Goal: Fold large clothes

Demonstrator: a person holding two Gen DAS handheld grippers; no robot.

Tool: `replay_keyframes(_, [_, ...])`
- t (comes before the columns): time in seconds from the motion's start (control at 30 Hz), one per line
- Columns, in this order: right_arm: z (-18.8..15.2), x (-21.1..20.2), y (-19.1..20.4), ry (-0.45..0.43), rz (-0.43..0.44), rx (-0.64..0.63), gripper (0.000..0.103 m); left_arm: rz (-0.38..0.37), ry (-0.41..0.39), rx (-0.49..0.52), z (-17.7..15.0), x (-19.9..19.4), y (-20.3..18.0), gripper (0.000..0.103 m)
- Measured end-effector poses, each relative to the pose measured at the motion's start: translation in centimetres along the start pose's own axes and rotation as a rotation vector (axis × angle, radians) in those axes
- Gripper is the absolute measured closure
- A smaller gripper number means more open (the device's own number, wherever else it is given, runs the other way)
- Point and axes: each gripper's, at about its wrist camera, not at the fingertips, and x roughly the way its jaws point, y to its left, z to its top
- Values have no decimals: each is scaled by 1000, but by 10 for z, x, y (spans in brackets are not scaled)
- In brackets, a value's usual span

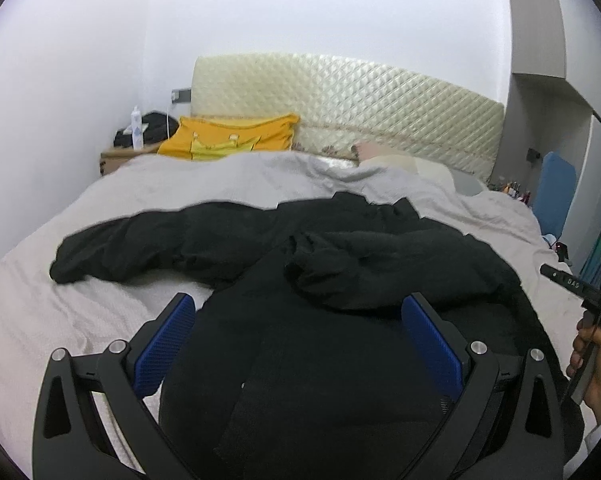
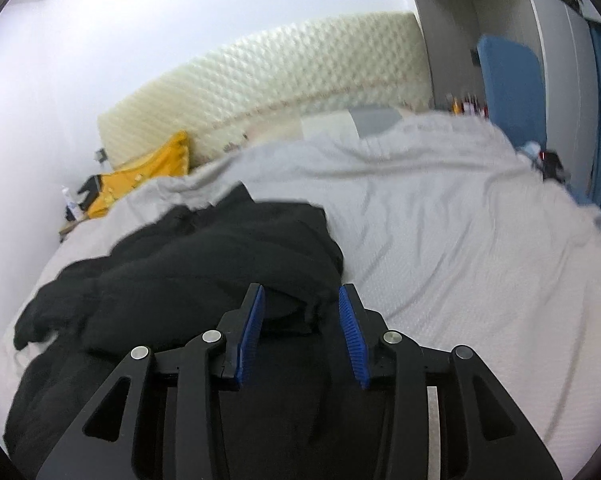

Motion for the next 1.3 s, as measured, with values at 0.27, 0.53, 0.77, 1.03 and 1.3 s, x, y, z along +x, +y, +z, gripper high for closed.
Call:
replay_keyframes(0.27, [9, -75, 43, -119, 56, -103, 66, -5, -89, 45, 8, -39, -24, 0])
replay_keyframes(0.53, [-4, -130, 58, -164, 113, -85, 66, -45, -96, 51, 9, -57, -38, 0])
replay_keyframes(0.77, [-29, -167, 74, -196, 129, -107, 66, -88, -79, 62, 4, -65, -49, 0])
replay_keyframes(1.03, [-53, -191, 84, -205, 153, -111, 66, -94, -47, 88, -1, -69, -55, 0])
replay_keyframes(1.3, [-84, -199, 89, -154, 139, -133, 66, -120, -36, 94, -9, -75, -58, 0])
